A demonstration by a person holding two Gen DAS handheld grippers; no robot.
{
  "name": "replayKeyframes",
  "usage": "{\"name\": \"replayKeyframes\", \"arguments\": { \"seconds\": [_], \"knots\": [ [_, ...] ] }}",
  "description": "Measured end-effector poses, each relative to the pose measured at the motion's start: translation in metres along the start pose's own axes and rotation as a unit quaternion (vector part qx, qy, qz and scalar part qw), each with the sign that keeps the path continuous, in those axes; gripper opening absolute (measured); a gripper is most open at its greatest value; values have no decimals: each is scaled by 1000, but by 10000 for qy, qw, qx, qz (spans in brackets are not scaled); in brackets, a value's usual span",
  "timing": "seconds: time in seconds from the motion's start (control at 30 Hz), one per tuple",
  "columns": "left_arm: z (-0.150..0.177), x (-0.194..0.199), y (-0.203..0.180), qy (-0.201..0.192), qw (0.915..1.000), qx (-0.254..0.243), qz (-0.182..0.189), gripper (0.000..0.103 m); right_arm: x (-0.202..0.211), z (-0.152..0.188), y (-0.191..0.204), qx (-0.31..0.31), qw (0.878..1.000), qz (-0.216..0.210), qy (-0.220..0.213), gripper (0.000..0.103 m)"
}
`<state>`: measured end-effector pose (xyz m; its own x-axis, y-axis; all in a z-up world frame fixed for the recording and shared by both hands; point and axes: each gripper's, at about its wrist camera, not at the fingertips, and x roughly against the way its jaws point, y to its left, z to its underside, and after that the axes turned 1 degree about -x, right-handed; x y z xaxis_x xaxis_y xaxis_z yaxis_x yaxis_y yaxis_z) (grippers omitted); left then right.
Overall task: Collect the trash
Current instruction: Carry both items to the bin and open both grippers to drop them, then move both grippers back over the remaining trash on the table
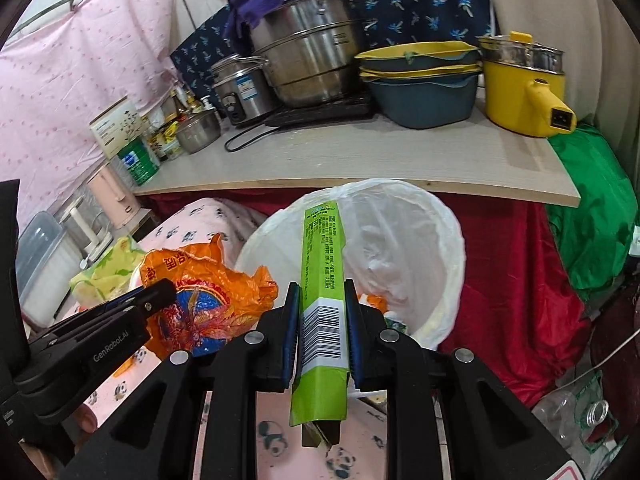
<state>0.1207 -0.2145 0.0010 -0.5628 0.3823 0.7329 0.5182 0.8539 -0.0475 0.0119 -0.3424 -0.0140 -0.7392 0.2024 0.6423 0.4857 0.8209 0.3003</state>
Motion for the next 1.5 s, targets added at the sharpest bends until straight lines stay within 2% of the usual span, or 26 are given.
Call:
{"name": "replayKeyframes", "arguments": {
  "seconds": [0.27,0.5,0.6,0.7,0.77,0.83,1.13,1.5],
  "knots": [
    [-9,-28,-33,117,9993,-308,188,22,-13,-2,-22,-197,9996,174,74,20],
    [-13,-43,-43,196,9986,-419,247,22,-24,-6,-30,-302,9992,242,94,20],
    [-15,-46,-44,185,9987,-415,252,29,-27,-8,-32,-321,9991,242,109,21],
    [-16,-46,-44,154,9990,-385,179,47,-27,-9,-33,-397,9988,265,65,23],
    [-17,-44,-43,94,9992,-357,120,59,-25,-9,-32,-416,9988,260,52,27],
    [-17,-42,-40,63,9994,-314,93,62,-23,-9,-31,-413,9988,276,13,33],
    [-14,-29,-18,12,10000,-54,-24,62,-14,-10,-12,-224,9995,211,-69,45],
    [1,-4,33,-68,9986,440,-286,62,-7,-1,28,147,9999,2,6,47]
  ]
}}
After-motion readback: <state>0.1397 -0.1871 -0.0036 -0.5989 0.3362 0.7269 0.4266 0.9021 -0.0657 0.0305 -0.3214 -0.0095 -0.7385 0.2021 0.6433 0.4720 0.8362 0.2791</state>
